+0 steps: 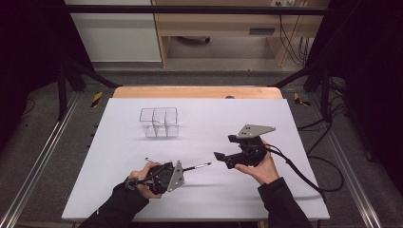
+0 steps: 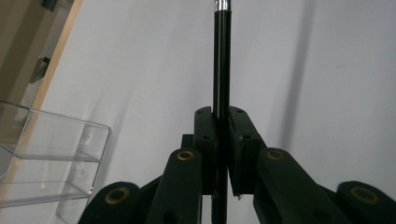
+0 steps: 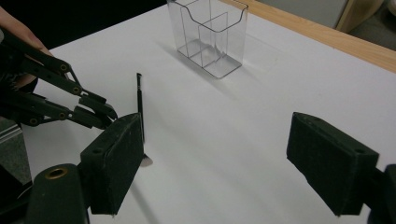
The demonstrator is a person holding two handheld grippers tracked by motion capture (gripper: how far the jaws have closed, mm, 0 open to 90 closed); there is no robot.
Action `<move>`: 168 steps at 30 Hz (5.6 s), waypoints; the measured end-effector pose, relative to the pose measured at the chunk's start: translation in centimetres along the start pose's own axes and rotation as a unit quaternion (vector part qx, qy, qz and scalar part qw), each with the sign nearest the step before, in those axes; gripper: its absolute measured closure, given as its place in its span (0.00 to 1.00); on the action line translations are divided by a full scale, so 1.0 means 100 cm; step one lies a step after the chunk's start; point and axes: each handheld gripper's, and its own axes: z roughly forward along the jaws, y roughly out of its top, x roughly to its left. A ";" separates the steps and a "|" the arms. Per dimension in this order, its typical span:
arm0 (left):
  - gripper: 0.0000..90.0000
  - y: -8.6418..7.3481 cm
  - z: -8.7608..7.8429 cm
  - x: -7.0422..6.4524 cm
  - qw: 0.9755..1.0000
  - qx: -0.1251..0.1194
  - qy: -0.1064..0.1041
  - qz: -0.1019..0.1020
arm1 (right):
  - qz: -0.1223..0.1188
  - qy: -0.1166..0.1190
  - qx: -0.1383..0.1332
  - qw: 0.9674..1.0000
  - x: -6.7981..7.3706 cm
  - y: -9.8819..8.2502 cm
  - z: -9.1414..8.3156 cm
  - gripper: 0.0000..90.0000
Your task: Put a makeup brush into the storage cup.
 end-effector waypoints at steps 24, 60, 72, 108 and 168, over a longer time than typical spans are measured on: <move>0.92 -0.007 -0.003 0.003 0.985 -0.062 0.009 -0.160 | 0.060 0.012 -0.051 0.997 0.009 -0.030 0.006 0.13; 0.92 0.010 0.014 0.002 0.947 -0.120 0.038 -0.296 | 0.148 0.015 -0.124 0.981 0.025 -0.015 0.037 0.34; 0.92 0.018 0.018 -0.005 0.946 -0.122 0.031 -0.300 | 0.167 0.021 -0.132 0.977 0.028 -0.018 0.045 0.49; 0.81 0.023 0.020 -0.015 0.941 -0.138 0.021 -0.307 | 0.187 0.079 -0.155 0.967 0.033 -0.020 0.042 0.93; 0.92 0.010 -0.006 0.019 0.923 -0.159 0.060 -0.346 | 0.091 -0.019 -0.128 0.987 0.031 -0.012 0.019 0.32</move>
